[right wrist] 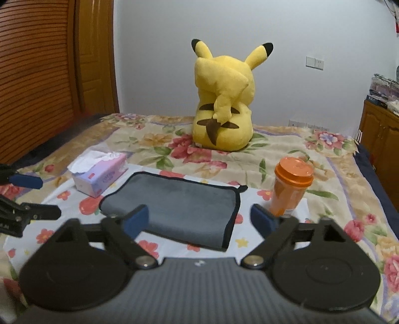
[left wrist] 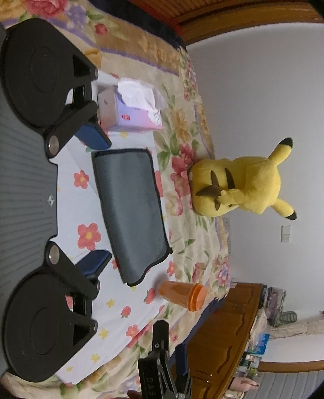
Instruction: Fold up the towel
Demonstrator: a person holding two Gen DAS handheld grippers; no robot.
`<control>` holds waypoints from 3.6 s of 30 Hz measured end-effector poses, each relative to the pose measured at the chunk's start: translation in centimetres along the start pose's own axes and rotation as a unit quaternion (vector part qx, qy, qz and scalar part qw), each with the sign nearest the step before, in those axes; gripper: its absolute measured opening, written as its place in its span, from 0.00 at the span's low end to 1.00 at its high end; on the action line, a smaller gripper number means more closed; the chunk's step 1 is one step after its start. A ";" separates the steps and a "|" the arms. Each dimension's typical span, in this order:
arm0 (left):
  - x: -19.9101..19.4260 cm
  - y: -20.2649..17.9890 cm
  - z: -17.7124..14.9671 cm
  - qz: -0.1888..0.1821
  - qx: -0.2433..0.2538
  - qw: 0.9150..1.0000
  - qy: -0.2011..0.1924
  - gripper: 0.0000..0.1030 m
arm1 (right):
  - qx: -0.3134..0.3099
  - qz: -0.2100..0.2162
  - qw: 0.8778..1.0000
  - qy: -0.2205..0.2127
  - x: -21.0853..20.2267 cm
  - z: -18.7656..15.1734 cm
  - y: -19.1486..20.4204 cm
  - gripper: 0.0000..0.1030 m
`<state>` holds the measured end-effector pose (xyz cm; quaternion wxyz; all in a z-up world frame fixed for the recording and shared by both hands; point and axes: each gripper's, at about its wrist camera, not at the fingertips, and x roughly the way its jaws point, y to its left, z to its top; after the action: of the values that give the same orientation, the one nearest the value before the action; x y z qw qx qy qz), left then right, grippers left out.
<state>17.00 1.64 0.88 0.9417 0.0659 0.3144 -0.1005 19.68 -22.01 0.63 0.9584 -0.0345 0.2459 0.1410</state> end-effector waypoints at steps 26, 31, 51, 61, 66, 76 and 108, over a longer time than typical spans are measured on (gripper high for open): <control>-11.2 -2.5 -0.1 0.014 -0.018 0.998 -0.059 1.00 | 0.007 -0.009 0.999 -0.046 -9.5 -0.4 1.5 1.00; -12.0 -3.1 -1.6 0.018 -0.020 0.998 -0.057 1.00 | 0.006 -0.005 0.999 -0.047 -10.2 -1.4 2.1 1.00; -11.4 -4.6 -7.9 0.049 -0.043 0.997 -0.033 1.00 | 0.013 -0.004 0.999 -0.044 -11.6 -5.3 3.9 1.00; -9.8 -4.2 -10.1 0.048 -0.070 0.996 -0.026 1.00 | 0.024 -0.008 0.999 -0.026 -11.0 -7.7 3.5 1.00; -9.1 -4.4 -11.2 0.047 -0.060 0.997 -0.020 1.00 | 0.026 -0.007 0.999 -0.018 -10.4 -8.9 3.7 1.00; -8.8 -4.0 -11.9 0.048 -0.071 0.996 -0.016 1.00 | 0.023 -0.012 1.000 -0.004 -9.7 -10.4 3.6 1.00; -10.7 -4.3 -12.0 0.064 -0.065 0.992 -0.083 1.00 | 0.038 -0.044 0.997 -0.048 -10.9 -11.2 2.8 1.00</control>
<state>0.72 1.34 -2.41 0.9712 0.0156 0.2365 -0.0243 4.57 -23.57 -3.91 0.9749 -0.0020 0.2033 0.0907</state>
